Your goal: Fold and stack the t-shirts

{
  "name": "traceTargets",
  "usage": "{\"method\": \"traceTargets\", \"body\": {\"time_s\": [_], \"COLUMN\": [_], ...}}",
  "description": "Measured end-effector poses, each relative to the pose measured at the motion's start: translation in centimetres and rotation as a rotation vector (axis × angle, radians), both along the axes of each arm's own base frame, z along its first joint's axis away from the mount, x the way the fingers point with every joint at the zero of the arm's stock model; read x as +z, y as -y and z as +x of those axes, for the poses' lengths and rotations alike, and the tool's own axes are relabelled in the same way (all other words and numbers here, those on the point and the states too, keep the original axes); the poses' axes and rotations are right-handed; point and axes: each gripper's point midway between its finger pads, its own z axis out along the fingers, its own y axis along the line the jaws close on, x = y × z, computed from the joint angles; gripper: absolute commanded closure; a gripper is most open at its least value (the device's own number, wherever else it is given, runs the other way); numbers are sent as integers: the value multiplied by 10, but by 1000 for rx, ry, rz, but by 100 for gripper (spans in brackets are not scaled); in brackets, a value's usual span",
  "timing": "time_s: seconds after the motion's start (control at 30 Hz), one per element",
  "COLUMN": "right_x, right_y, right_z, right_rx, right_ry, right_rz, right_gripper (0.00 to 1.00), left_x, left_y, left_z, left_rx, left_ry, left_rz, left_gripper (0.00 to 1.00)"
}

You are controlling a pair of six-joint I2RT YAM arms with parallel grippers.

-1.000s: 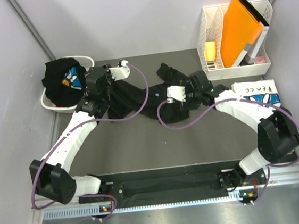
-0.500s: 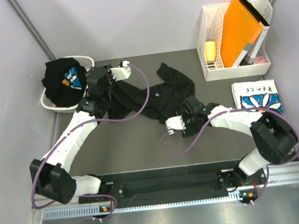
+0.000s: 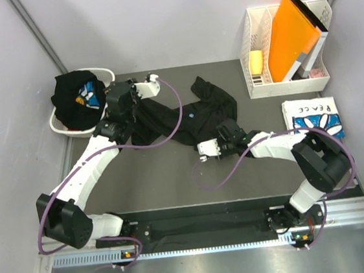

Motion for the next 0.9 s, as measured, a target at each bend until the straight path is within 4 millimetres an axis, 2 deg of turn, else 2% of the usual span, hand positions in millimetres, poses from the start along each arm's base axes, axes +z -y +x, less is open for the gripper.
{"method": "traceTargets", "body": {"time_s": [0.03,0.1,0.27,0.37,0.43,0.57,0.67,0.77,0.9], "right_x": [-2,-5,-7,8,33,108,164,197,220], "right_y": [-1,-1,2,3,2,1,11,33,76], "right_z": [1,3,0,0,4,21,41,62,89], "right_rx": [2,4,9,25,36,26,-26,-108,-248], "right_ry": [2,8,-10,-18,18,179,313,401,498], "right_rz": [-1,-12,-45,-67,-55,14,57,65,35], "right_gripper": [84,99,100,100,100,100,100,100,100], "left_x": [0,0,1,1,1,1,0,-3,-7], "left_y": [0,0,0,0,0,0,1,3,6], "left_z": [0,0,0,0,0,0,1,3,6], "left_rx": [0,-1,-2,-3,-3,-4,-8,-15,-27], "left_ry": [0,-1,-1,-1,-1,-1,-3,-8,-17], "left_rz": [2,6,13,14,14,13,13,14,23], "left_gripper": [100,100,100,100,100,100,100,100,100]}}
